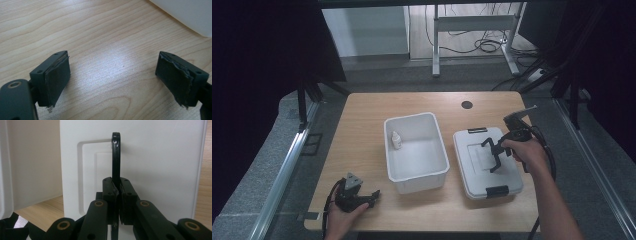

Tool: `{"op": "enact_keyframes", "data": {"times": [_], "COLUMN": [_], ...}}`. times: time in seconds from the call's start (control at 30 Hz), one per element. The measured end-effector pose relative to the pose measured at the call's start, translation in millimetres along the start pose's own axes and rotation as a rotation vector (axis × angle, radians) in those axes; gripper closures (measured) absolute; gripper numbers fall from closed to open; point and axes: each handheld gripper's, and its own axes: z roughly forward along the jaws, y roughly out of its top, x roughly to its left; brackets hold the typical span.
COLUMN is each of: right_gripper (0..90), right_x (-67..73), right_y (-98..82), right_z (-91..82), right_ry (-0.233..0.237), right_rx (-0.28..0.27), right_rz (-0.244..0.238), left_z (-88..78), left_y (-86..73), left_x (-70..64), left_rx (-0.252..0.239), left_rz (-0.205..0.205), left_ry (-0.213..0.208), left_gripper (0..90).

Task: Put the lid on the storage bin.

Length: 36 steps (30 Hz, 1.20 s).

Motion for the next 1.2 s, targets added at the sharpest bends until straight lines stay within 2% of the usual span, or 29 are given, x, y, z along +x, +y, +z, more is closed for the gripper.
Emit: {"op": "enact_keyframes", "data": {"times": [0.43,0.6,0.87,1.07,1.2], "right_gripper": [85.0,84.9,85.0,85.0,85.0], "right_x": [11.0,16.7,26.8,31.7,36.7], "right_y": [5.9,8.3,12.4,17.3,19.7], "right_z": [-38.1,-46.7,-61.2,-63.7,-67.1], "right_ry": [0.016,0.009,0.031,0.051,0.048], "right_rx": [-0.065,-0.075,-0.102,-0.112,-0.115], "right_rz": [-0.003,-0.017,-0.017,-0.009,-0.015], "left_z": [0.2,0.1,-0.1,0.0,0.0], "left_y": [0.0,0.0,0.1,0.1,0.1], "left_x": [-0.4,-0.4,-0.5,-0.5,-0.5], "left_rx": [-0.002,-0.002,0.000,0.000,0.000], "left_rz": [-0.003,0.001,0.001,0.002,0.003], "left_ry": [0.000,0.001,0.000,-0.001,-0.002], "left_gripper": [12.5,12.5,12.5,12.5,12.5]}}
